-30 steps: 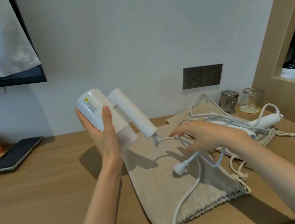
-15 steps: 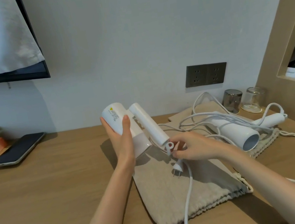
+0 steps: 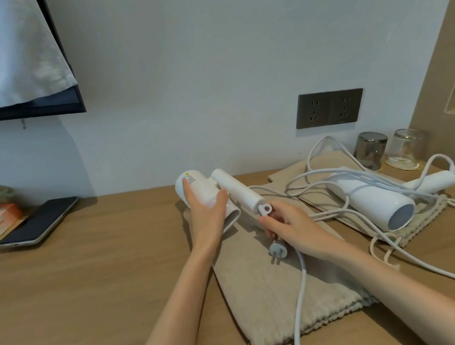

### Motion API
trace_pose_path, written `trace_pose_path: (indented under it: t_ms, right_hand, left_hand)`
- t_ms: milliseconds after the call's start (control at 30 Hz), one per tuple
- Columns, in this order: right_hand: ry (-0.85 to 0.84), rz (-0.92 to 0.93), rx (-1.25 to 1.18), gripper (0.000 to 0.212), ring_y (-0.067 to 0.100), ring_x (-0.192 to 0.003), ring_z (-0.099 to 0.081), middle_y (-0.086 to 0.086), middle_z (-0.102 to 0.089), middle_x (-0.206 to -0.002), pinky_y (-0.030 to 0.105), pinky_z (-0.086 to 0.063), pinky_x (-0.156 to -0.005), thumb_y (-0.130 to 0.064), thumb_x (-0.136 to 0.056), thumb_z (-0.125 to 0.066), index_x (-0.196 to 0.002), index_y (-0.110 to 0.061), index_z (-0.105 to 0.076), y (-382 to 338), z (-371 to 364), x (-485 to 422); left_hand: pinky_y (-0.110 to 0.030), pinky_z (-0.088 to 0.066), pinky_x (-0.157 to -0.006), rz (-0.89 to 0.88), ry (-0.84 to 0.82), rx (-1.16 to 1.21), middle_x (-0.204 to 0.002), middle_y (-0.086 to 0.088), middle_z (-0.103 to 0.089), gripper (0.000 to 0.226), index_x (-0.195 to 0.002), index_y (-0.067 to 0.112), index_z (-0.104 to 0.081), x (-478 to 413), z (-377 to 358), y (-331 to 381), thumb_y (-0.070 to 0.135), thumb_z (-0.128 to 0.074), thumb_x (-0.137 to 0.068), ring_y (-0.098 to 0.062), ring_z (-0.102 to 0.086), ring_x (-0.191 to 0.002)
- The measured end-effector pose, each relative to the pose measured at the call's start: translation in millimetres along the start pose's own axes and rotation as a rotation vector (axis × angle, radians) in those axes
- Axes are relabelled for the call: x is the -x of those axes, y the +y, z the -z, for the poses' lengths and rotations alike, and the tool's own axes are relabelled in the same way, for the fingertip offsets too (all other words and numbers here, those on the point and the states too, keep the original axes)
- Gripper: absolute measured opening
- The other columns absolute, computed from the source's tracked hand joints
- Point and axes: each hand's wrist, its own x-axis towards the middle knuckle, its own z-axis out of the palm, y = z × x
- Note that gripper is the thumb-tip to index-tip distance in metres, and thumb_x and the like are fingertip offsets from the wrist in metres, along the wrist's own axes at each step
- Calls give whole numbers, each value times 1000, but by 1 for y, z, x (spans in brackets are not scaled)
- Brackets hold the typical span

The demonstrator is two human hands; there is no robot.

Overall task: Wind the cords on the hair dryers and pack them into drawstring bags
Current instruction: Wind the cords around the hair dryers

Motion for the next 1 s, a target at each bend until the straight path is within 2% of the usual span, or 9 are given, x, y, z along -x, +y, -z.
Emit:
trace_pose_path:
  t_ms: [67,133,200,267,433,700,800,900,1000]
  right_hand:
    - [18,3,8,17,13,-79,-60,4,-63,-93,22,-48,-68,-25,-98,-49,-112,-17,-55,-1,1,-2]
    - [27,6,43,17,12,-78,-59,2,-62,-91,22,-47,-66,-26,-98,-49,-112,-17,-55,-1,1,-4]
    - [39,34,57,16,10,-69,-58,1,-63,-82,25,-47,-62,-27,-97,-52,-107,-16,-58,-3,1,-5]
    - [16,69,61,16,15,-66,-61,6,-67,-79,31,-47,-62,-25,-93,-56,-104,-14,-60,-5,5,-5]
    - [-48,60,292,21,18,-71,-64,3,-69,-78,44,-53,-73,-29,-81,-65,-101,-26,-59,-10,19,4]
    - [112,-14,768,9,5,-64,-52,-11,-59,-67,26,-38,-53,-35,-89,-60,-84,-32,-67,-29,59,46]
    - [167,-49,685,19,4,-53,-45,-10,-51,-55,26,-30,-51,-37,-90,-61,-75,-28,-69,-28,96,71]
    - [192,-1,405,38,14,-49,-34,21,-41,-55,22,-24,-50,-35,-87,-65,-79,3,-69,-24,124,93]
    - [164,15,316,33,16,-52,-36,18,-42,-57,23,-27,-50,-34,-85,-67,-82,-2,-72,-27,123,106]
  left_hand:
    - [-9,-32,-57,-47,-56,-182,-140,-6,-28,77,-150,39,-3,5,-1,0,33,-54,-93,-11,-41,-93]
    - [-15,-37,-84,-219,-61,-372,-152,-8,-17,67,-150,38,-12,8,0,-4,31,-48,-94,-22,-34,-126]
    - [-43,-15,-114,-477,-119,-611,-158,0,-13,58,-147,35,-25,7,-1,-6,20,-43,-94,-28,-5,-145]
    - [-52,12,-113,-714,-255,-847,-158,10,-11,64,-145,36,-28,8,-6,-8,7,-44,-90,-24,7,-147]
    - [-56,8,-113,-890,-315,-1004,-150,13,-32,56,-136,38,-39,7,-9,-14,14,-59,-89,-18,-22,-142]
    - [-63,-27,-99,-886,-137,-1051,-126,8,-54,52,-117,29,-54,-1,-19,-20,4,-69,-74,-26,-51,-117]
    - [-63,-23,-99,-839,-27,-1058,-126,5,-53,50,-116,26,-54,-10,-13,-24,-1,-65,-75,-29,-50,-116]
    - [-64,-13,-103,-779,-2,-1063,-127,4,-52,48,-117,25,-54,-11,-10,-28,-4,-56,-78,-30,-47,-120]
    - [-67,2,-106,-729,-79,-1060,-135,0,-50,52,-123,23,-55,-2,-15,-25,-5,-51,-80,-32,-36,-134]
